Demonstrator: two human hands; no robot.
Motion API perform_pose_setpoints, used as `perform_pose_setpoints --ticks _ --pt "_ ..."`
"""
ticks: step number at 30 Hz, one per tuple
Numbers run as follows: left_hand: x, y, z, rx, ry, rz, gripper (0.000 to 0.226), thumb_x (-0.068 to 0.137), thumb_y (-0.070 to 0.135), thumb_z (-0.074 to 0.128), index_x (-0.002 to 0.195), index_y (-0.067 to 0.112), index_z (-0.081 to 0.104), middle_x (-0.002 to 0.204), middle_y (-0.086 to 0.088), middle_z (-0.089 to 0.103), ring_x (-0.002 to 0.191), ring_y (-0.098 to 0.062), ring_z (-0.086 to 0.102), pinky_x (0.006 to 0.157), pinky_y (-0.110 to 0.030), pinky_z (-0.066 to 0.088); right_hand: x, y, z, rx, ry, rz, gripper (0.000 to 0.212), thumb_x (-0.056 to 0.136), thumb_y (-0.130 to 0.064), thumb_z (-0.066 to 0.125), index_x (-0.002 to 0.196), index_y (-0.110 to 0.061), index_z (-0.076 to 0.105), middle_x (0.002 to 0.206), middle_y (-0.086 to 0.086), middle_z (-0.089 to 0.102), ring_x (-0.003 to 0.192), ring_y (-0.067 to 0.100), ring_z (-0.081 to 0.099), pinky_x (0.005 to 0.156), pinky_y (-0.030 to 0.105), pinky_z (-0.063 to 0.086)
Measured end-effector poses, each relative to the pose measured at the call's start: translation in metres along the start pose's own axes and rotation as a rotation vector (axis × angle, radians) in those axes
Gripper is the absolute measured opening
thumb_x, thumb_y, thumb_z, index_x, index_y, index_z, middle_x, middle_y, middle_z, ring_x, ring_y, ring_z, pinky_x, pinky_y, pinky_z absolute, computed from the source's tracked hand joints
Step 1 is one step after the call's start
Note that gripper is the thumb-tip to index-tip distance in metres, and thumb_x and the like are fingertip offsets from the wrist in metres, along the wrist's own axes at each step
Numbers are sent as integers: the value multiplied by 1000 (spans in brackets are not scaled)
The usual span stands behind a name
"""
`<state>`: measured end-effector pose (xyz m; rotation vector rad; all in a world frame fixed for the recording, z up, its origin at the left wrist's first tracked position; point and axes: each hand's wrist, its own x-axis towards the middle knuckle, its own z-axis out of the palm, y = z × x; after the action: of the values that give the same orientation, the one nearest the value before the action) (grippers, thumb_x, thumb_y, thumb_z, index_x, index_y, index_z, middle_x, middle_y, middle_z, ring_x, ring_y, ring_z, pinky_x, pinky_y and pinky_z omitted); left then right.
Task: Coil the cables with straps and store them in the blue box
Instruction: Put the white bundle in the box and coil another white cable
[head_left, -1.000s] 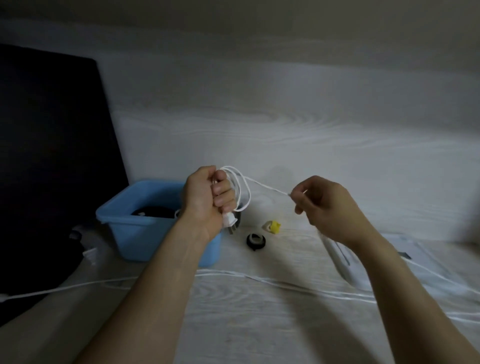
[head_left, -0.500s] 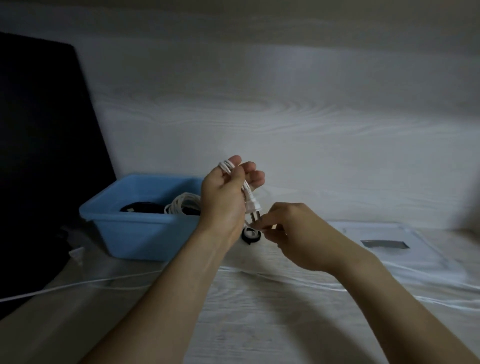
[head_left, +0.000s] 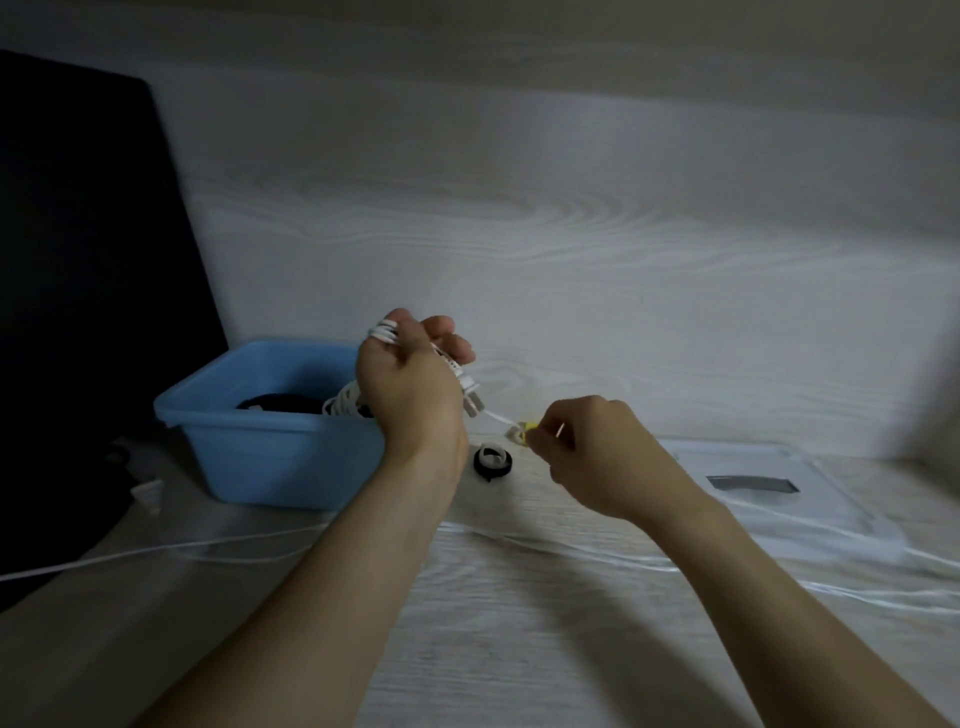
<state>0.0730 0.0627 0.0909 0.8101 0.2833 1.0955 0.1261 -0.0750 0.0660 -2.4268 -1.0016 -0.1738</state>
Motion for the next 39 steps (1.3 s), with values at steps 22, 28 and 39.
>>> perform_pose_setpoints --ticks 22,28,39 --pt "49 55 -45 170 -645 -649 28 81 23 44 54 21 37 40 9 21 27 -5 16 34 -19 9 2 37 -51 206 484 124 39 85 -50 70 68 -15 69 55 -6 61 47 1 53 45 7 35" --pt "48 37 -32 -379 -288 -507 33 101 18 31 72 13 46 53 5 31 39 -9 28 43 -22 30 1 8 -24 58 81 -139 35 87 -47 69 57 -33 61 44 -21 53 53 0 55 50 12 35" --pt "26 19 -29 601 -714 -99 20 99 -4 45 95 8 60 70 -3 66 59 -15 63 59 -24 52 -12 -28 2 63 23 -452 12 92 -19 66 89 -15 76 83 -1 70 70 7 55 65 14 40"
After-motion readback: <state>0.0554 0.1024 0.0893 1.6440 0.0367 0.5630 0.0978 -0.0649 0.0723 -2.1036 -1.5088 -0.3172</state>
